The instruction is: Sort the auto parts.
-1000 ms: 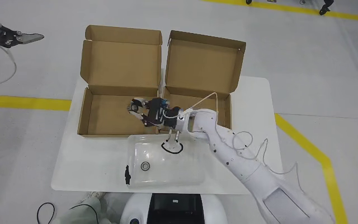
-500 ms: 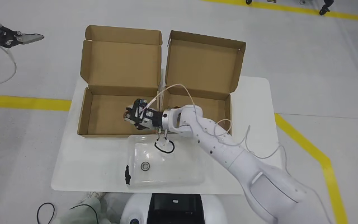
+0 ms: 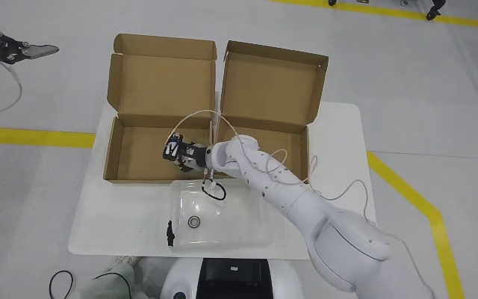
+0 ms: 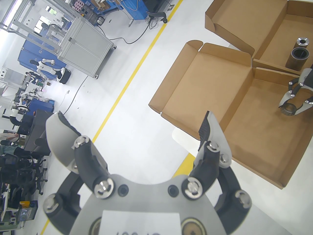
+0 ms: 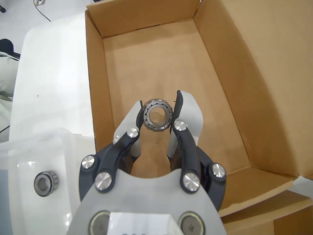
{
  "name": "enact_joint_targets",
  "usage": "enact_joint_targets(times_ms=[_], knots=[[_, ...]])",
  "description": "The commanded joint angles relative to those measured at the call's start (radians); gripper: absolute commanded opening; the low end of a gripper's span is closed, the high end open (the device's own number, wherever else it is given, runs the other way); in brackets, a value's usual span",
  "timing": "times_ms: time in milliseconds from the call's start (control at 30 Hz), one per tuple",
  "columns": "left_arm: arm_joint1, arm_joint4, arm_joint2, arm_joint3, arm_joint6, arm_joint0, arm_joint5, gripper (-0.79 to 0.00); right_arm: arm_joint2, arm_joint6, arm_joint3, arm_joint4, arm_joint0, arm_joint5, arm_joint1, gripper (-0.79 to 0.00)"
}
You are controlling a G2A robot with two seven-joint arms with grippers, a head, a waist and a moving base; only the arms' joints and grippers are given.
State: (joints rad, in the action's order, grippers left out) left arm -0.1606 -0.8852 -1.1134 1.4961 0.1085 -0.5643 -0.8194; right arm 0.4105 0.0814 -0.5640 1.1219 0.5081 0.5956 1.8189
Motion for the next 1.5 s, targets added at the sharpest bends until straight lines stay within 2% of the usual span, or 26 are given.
enact_joint_targets(times_ms=[0,367,467,567,600,867,933,1100,1300,1467], knots=[[0.000,0.000,0.000,0.000,0.000,0.000,0.000,0.000,-0.006,0.012,0.031,-0.001,-0.007,-0.010,0.018,-0.785],[0.000,0.000,0.000,0.000,0.000,0.000,0.000,0.000,-0.017,0.008,0.171,-0.002,-0.033,-0.020,0.089,-0.779],[0.000,0.000,0.000,0.000,0.000,0.000,0.000,0.000,-0.018,0.009,0.196,0.003,-0.040,-0.020,0.102,-0.489],[0.000,0.000,0.000,0.000,0.000,0.000,0.000,0.000,-0.016,-0.002,0.220,0.005,-0.046,-0.018,0.112,-0.363],[0.000,0.000,0.000,0.000,0.000,0.000,0.000,0.000,-0.015,-0.006,0.227,0.006,-0.048,-0.017,0.115,-0.345],[0.000,0.000,0.000,0.000,0.000,0.000,0.000,0.000,-0.012,-0.089,0.234,0.041,-0.075,0.000,0.126,-0.363],[0.000,0.000,0.000,0.000,0.000,0.000,0.000,0.000,-0.016,-0.117,0.218,0.066,-0.083,0.006,0.125,-0.394],[0.000,0.000,0.000,0.000,0.000,0.000,0.000,0.000,-0.020,-0.176,0.161,0.126,-0.097,0.023,0.112,-0.406],[0.000,0.000,0.000,0.000,0.000,0.000,0.000,0.000,-0.011,-0.227,0.039,0.196,-0.070,0.048,0.068,-0.394],[0.000,0.000,0.000,0.000,0.000,0.000,0.000,0.000,0.039,-0.201,-0.120,0.243,-0.020,0.074,-0.005,-0.351]])
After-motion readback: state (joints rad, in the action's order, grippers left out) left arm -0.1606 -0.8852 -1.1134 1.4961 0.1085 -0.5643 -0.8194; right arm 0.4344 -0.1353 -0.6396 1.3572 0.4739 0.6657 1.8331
